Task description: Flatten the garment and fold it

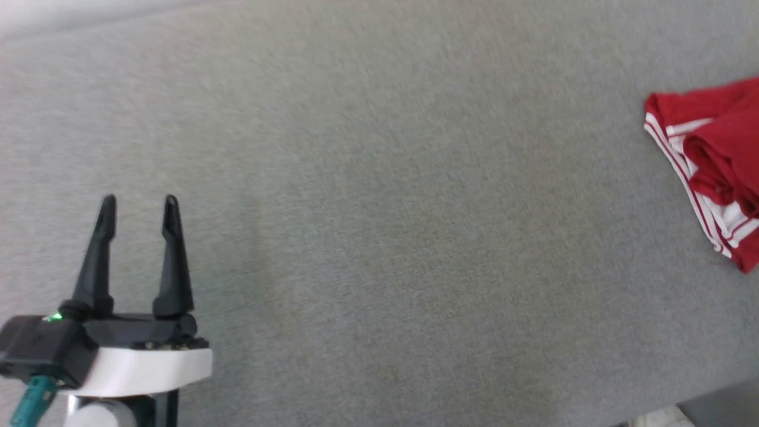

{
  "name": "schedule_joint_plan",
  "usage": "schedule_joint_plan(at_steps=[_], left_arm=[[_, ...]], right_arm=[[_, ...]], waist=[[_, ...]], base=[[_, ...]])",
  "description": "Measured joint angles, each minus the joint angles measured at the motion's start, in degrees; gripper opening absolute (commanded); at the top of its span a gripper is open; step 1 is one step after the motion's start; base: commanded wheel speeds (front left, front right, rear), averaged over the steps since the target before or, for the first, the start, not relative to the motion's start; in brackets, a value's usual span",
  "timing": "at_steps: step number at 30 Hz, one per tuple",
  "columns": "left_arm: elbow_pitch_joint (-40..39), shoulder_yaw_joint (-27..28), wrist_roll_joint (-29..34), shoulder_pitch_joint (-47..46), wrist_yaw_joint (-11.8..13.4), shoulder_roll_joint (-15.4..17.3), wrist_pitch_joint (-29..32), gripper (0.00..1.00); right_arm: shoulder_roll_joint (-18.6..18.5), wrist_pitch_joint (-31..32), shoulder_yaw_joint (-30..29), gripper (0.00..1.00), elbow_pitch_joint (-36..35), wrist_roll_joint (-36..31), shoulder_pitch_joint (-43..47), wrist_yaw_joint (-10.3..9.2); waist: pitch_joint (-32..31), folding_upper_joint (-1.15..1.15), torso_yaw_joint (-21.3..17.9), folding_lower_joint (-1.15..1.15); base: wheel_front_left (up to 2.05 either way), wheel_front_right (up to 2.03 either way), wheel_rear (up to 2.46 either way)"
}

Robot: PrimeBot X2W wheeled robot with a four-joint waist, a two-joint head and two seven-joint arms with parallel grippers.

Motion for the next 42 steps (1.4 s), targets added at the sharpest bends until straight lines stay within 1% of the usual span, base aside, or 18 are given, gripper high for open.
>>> schedule_joint_plan(at_steps=[5, 10, 14, 17, 21, 26, 29, 35, 37, 41, 42], left_arm=[[1.8, -0.9, -0.2, 1.1, 0.2, -1.7, -1.0, 1.0], [3.5, -1.2, -0.5, 3.0, 0.5, -3.0, -1.7, 1.0], [5.0, -1.7, -0.4, 5.2, 0.6, -4.0, -1.9, 1.0], [6.3, -2.4, 0.0, 6.5, 1.0, -4.8, -2.1, 1.0], [7.8, -3.0, 1.5, 8.0, 1.6, -6.0, -2.3, 1.0], [8.6, -3.1, 2.2, 9.4, 1.5, -7.4, -2.4, 1.0], [8.7, -2.9, 2.7, 9.9, 1.4, -8.3, -2.4, 1.0], [10.1, -2.8, 4.4, 10.3, 0.5, -9.6, -2.4, 1.0], [10.5, -2.8, 4.8, 10.3, 0.3, -10.0, -2.4, 1.0], [11.3, -2.5, 5.3, 10.2, -0.6, -10.5, -2.4, 1.0], [11.6, -2.4, 5.3, 10.1, -0.9, -10.6, -2.4, 0.0]], right_arm=[[5.9, 0.9, -1.3, 1.0, -10.4, -0.3, 7.1, -0.02], [12.4, 3.2, -1.4, 1.0, -20.8, -2.0, 15.3, -0.05], [16.5, 3.7, -0.5, 1.0, -27.1, -2.3, 20.3, -0.05], [18.8, 3.6, 0.8, 1.0, -29.6, -2.6, 23.6, -0.05], [20.7, 2.0, 2.3, 1.0, -30.4, -3.0, 27.9, -0.05], [21.8, -1.1, 2.1, 1.0, -30.0, -4.2, 32.3, -0.05], [22.0, -2.0, 2.4, 1.0, -28.1, -3.8, 34.2, -0.05], [22.1, -4.0, 2.7, 1.0, -23.1, 0.9, 36.1, -0.05], [22.1, -4.5, 3.0, 1.0, -21.9, 2.2, 36.1, -0.05], [22.1, -5.0, 3.2, 1.0, -20.0, 2.0, 35.8, -0.05], [22.1, -5.0, 3.2, 0.0, -19.8, 1.7, 35.6, -0.05]], waist=[[-4.1, 0.0, 2.1, 0.0], [-8.2, 0.0, 4.2, -0.01], [-11.5, 0.0, 5.8, 0.0], [-13.8, 0.0, 6.9, 0.0], [-16.4, 0.0, 8.5, 0.0], [-18.7, 0.0, 10.7, 0.0], [-19.7, 0.0, 12.1, 0.01], [-20.6, 0.0, 14.2, 0.0], [-20.5, 0.0, 14.4, 0.01], [-19.9, 0.0, 14.3, 0.01], [-19.8, 0.0, 14.3, 0.01]], base=[[0.0, 0.0, 0.0], [0.0, 0.0, 0.0], [0.0, 0.0, 0.0], [0.0, 0.0, 0.0], [0.0, 0.0, 0.0], [0.0, 0.0, 0.0], [0.0, 0.0, 0.0], [0.0, 0.0, 0.0], [0.0, 0.0, 0.0], [0.0, 0.0, 0.0], [0.0, 0.0, 0.0]])
